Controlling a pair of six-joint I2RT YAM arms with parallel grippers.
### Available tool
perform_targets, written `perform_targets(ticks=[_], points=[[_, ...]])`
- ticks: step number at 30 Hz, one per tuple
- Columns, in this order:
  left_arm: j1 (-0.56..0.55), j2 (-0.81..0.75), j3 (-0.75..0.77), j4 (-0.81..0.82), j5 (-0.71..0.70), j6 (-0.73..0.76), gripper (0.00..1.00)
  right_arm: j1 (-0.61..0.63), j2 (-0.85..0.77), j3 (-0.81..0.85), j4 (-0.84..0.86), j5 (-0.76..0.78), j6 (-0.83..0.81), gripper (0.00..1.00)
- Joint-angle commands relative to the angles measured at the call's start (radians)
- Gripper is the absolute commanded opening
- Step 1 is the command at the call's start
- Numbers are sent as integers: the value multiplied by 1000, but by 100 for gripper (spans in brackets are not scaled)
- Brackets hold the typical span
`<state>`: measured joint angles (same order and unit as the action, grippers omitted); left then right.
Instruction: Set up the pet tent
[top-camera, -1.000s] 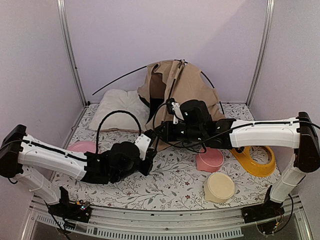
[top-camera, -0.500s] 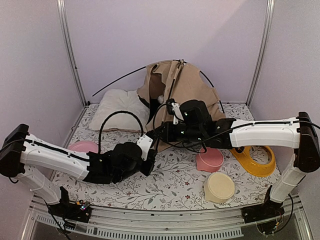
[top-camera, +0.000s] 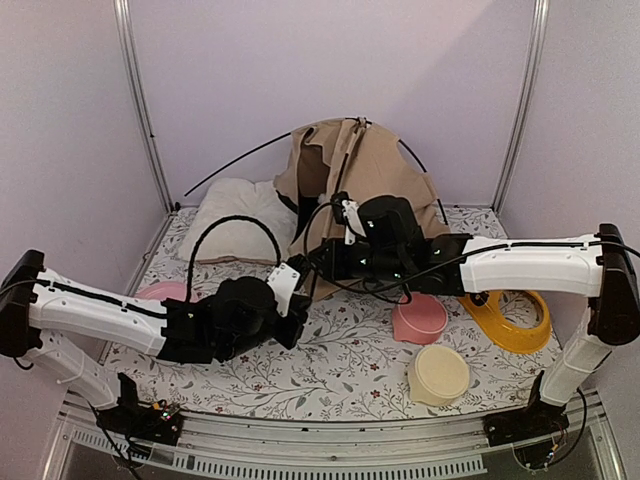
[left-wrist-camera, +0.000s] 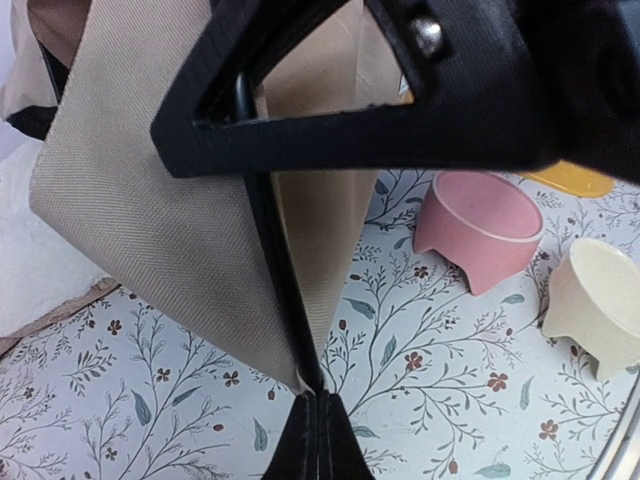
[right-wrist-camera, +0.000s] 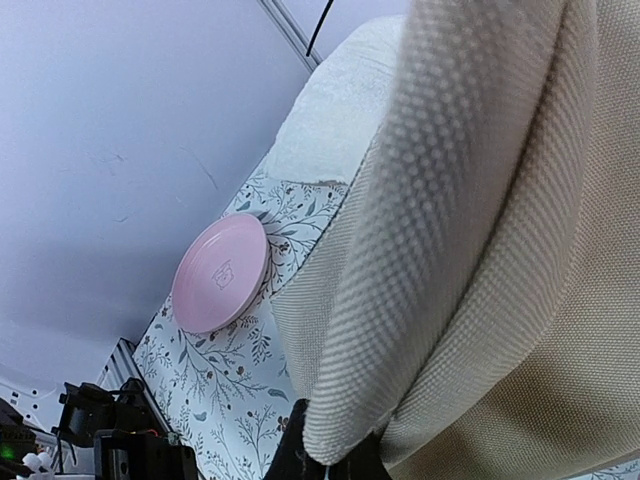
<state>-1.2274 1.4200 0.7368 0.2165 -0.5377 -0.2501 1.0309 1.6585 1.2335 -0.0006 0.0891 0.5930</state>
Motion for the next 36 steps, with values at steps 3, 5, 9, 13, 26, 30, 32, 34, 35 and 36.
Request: perform_targets(ticks=[3,5,9,13,26,30,32,34,35,36], points=[[14,-104,46,16,118,-14,0,30,40,31,-44,138,-88,0],[24,-113,60,7,141,-35,0,50,47,34,-49,174,-107,0],[46,-124,86,-2,181,-77,0,86,68,44,-59,210,-135,0],[75,-127,111,-7,214,-117,0,120,86,32,-56,228,-143,0],[116,-170,92,33,257,-184,0,129,106,-16,-39,200,-99,0],[120,-154,68,41,249,-194,0,118,75,2,-51,128,-102,0],[121,-149,53,53,245,-201,0,103,56,7,-60,85,-98,3],[121,-144,42,56,236,-207,0,86,37,10,-72,47,-93,7],[122,-142,40,57,231,-209,0,80,28,14,-79,36,-92,9],[122,-141,37,56,224,-211,0,76,20,20,-90,28,-91,12]])
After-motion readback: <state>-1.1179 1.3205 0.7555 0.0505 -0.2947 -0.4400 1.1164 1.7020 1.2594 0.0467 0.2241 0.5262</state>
